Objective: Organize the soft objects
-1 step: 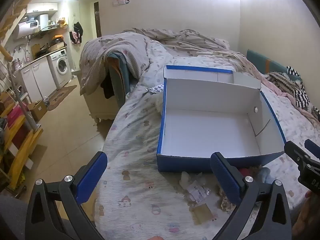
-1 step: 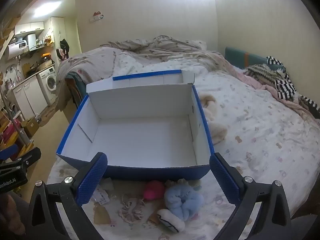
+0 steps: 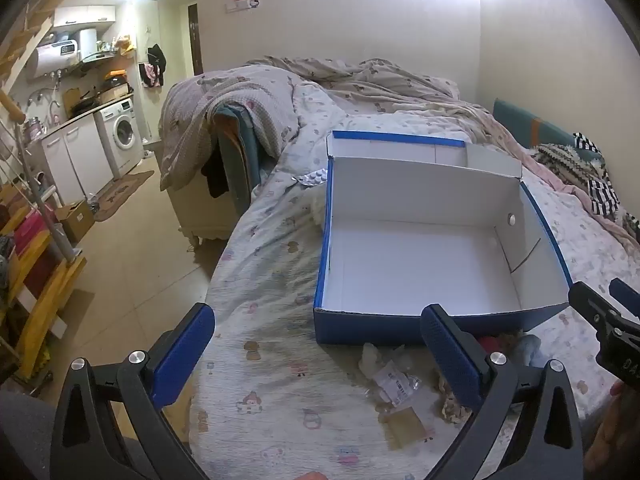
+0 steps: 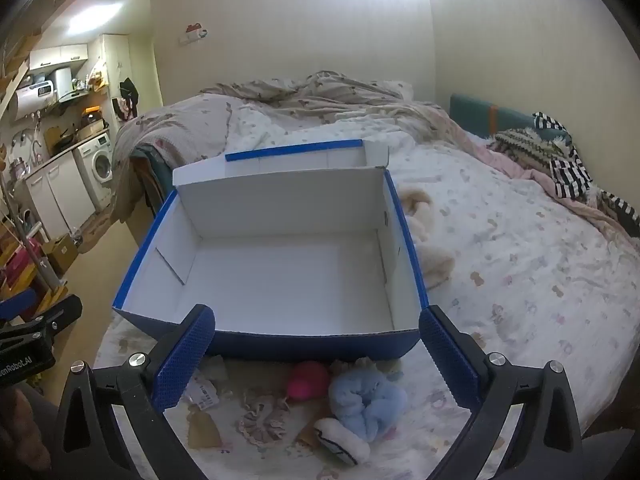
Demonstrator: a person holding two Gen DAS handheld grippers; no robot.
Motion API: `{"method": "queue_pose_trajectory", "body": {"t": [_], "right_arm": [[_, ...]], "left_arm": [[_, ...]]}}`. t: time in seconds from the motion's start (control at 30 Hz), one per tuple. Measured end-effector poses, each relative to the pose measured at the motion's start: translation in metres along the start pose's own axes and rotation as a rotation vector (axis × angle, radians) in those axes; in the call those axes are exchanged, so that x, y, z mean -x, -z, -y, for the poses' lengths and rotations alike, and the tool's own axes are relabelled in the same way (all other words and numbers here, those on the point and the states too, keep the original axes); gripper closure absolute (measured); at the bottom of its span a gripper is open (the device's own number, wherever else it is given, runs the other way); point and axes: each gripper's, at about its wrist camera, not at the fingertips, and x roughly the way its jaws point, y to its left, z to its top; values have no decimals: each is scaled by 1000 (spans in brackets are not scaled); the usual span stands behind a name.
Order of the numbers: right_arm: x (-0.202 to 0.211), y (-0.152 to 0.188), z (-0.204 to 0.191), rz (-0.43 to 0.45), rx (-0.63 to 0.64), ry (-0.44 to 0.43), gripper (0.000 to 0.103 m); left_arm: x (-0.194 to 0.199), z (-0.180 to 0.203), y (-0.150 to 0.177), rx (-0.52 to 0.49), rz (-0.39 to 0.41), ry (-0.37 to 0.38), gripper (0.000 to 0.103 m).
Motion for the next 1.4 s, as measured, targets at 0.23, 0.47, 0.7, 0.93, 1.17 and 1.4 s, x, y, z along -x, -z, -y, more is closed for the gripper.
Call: {"method": "queue_pose_trajectory", "body": {"t": [0.23, 0.47, 0.7, 0.93, 1.17, 1.4], "right_arm": [[1, 1, 1, -1, 1, -9, 0], [1, 1, -1, -4, 4, -3, 0], [1, 1, 0, -2, 2, -6, 0], [0, 1, 2, -2, 0, -8, 0], [0, 1, 2, -2, 0, -6, 0], [0, 1, 2, -2, 0, -7, 0]], "left_arm": [[0, 0, 0, -1, 0, -1, 0], [0, 0, 0, 0, -2, 3, 0], [4, 3, -1, -10, 7, 5, 0], [4, 4, 0, -10, 5, 3, 0], [4, 4, 0, -10, 5, 4, 0], [5, 4, 0, -8, 4, 4, 0]]}}
